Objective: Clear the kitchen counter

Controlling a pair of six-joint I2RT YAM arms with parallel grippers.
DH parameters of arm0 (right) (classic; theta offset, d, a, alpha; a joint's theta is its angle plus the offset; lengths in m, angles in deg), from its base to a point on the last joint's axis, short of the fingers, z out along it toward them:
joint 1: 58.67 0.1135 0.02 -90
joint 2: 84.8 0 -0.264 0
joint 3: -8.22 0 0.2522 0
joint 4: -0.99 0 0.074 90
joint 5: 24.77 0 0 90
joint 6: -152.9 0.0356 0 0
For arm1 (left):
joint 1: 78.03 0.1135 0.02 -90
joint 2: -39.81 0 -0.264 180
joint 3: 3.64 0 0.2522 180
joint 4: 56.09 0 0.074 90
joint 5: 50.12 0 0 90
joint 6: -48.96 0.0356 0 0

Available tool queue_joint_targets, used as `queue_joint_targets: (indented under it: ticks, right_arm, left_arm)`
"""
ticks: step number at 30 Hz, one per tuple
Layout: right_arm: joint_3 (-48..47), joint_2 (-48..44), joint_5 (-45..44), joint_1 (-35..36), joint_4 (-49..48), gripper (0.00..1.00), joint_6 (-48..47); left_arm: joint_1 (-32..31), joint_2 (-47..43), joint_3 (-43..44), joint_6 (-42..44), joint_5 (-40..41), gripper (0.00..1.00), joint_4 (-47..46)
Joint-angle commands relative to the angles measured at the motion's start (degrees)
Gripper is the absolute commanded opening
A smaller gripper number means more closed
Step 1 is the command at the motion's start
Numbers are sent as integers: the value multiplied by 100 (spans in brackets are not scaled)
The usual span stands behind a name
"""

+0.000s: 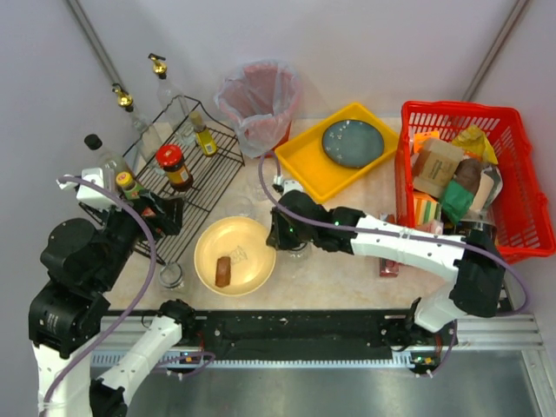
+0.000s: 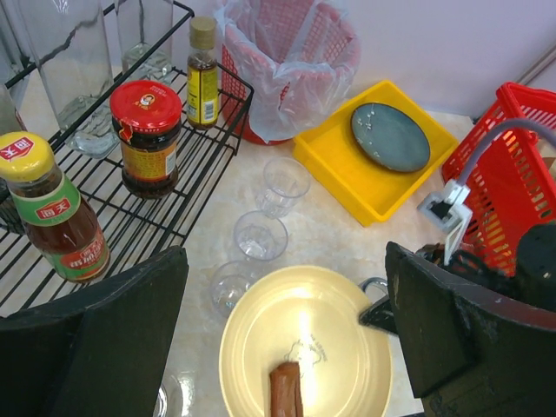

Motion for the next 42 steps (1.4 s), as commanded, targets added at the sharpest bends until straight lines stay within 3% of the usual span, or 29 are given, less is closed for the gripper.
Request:
queue_joint_targets:
  ticks: [1,9,16,27,31,42]
  right_arm:
    - [-797,-281,132,-408,191,0,94]
    - [-1921,-27,255,-1489,622,0,-99]
    - [-3897,1141,405,-2711,1026,0,-178]
    - [-6878,3558,-1062,-3441,404,0,-249]
    - [-6959,3867,-1405,-3582,-360,0,-99]
    - [-6529,4140,-2153,-3591,-2311,0,-1170]
  left_arm:
    - [-14,191,86,-27,181,98,-443]
    - [-22,481,130,-79,190,98,-636]
    - [-22,596,95,-369,-214,97,-821]
    - [-22,622,-81,-712,-470,96,-540]
    - [-14,666,-81,-791,-531,96,-408]
    - [-22,570,-257,-862,-584,95,-250]
